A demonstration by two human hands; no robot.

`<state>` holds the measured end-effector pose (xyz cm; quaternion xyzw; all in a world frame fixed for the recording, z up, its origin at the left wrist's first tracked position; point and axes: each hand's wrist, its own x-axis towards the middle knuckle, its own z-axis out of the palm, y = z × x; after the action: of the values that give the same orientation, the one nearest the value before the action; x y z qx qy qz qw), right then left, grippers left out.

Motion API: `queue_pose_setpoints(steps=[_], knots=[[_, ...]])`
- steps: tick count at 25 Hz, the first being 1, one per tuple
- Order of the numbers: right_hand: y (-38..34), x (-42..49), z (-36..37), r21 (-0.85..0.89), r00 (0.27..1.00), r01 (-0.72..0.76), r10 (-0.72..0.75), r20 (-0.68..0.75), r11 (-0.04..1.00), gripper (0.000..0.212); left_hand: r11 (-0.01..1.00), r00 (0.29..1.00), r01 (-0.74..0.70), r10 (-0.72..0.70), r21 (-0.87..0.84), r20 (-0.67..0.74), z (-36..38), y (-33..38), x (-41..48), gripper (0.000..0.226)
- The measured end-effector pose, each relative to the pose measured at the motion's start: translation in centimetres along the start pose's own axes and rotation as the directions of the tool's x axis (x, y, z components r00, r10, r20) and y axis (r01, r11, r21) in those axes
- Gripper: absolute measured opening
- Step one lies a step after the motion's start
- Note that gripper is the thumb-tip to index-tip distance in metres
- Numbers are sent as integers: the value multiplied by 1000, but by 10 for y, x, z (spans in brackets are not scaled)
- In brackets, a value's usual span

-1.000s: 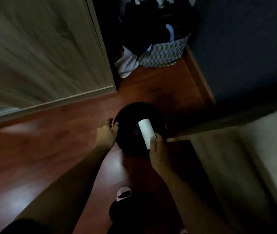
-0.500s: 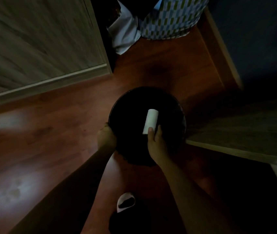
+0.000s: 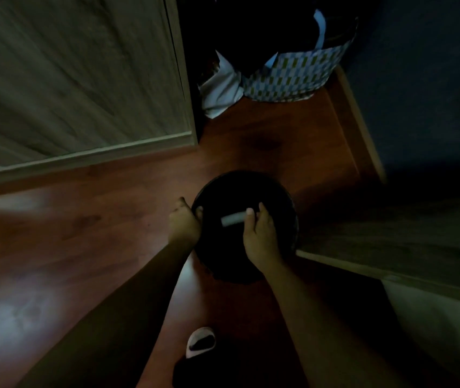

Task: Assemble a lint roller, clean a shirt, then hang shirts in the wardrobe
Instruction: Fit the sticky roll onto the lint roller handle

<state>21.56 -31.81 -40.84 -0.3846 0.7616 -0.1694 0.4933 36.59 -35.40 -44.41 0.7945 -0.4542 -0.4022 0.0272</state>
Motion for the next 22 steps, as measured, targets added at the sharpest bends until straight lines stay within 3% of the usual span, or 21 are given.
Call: queue_pose_setpoints(steps=[6, 12, 17, 22], knots=[[-105, -66, -62, -34, 984, 168, -170, -45, 985, 59, 984, 966, -165, 148, -65, -213, -102, 79, -79, 45], [-176, -212, -174, -30, 897, 425, -425, -119, 905, 55, 913, 844, -392, 309, -111, -439, -180, 159, -240, 34], [-154, -334, -277, -132, 807, 546, -561, -186, 828, 54, 858, 757, -506, 392, -90, -524, -182, 198, -400, 33], [-79, -428, -362, -211, 750, 583, -619, -232, 785, 53, 800, 702, -600, 512, -24, -495, -123, 211, -544, 33]])
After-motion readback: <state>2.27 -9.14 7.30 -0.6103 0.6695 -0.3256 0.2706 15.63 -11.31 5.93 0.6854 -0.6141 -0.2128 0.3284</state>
